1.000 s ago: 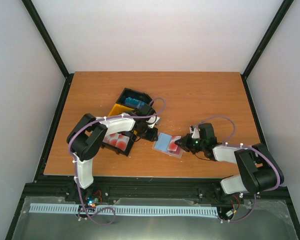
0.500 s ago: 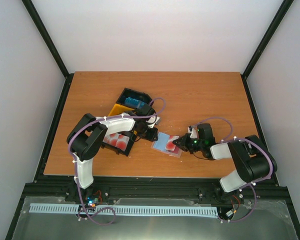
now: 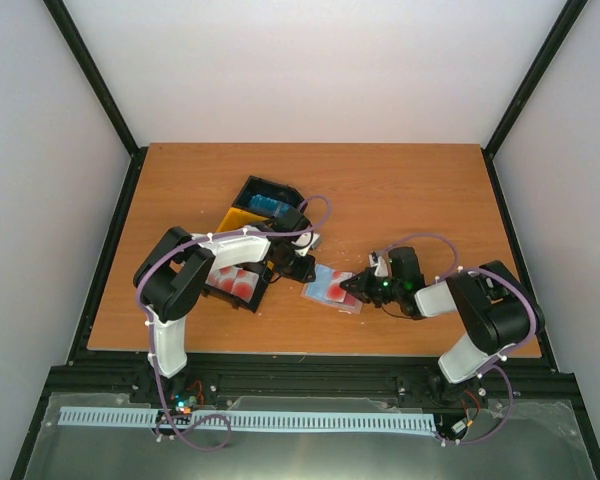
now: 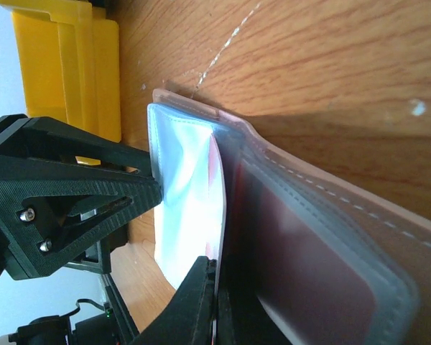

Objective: Put the credit cards into the card holder
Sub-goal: Insert the credit card into the card holder.

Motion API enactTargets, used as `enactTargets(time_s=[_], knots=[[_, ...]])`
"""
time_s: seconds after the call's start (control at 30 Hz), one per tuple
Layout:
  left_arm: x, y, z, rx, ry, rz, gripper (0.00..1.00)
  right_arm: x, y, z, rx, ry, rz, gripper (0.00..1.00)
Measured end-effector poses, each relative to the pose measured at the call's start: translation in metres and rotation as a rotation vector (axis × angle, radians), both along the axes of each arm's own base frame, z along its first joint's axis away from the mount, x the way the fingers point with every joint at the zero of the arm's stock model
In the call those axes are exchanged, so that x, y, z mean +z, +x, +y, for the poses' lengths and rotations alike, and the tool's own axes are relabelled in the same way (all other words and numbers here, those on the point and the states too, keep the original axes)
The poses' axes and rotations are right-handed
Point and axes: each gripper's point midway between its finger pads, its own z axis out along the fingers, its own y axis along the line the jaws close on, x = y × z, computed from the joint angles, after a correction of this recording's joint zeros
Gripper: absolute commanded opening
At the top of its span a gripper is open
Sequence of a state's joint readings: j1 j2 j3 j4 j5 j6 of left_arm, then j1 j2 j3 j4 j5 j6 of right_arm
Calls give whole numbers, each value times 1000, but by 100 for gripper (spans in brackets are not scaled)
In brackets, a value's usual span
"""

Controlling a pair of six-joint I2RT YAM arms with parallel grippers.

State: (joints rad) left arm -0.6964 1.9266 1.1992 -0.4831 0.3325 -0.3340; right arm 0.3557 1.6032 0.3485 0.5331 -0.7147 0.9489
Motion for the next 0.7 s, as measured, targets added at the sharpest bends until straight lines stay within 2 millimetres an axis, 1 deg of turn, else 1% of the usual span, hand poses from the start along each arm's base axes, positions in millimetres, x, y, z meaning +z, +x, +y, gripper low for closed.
enactTargets(time_s=[0.27, 0.33, 0.43, 0.63, 0.7], knots=[[0, 0, 0, 0, 1, 2, 25, 1, 0, 6, 15, 1, -6, 7], [0, 0, 0, 0, 1, 2, 25, 0, -1, 6, 16, -2, -2, 7], [0, 0, 0, 0, 1, 1, 24, -3, -2, 5, 7, -18, 7, 4], [0, 0, 1, 2, 4, 0, 24, 9, 0, -1, -29, -47, -22, 3], [0, 0, 1, 3, 4, 0, 24, 10, 0, -3, -40, -57, -21, 3]])
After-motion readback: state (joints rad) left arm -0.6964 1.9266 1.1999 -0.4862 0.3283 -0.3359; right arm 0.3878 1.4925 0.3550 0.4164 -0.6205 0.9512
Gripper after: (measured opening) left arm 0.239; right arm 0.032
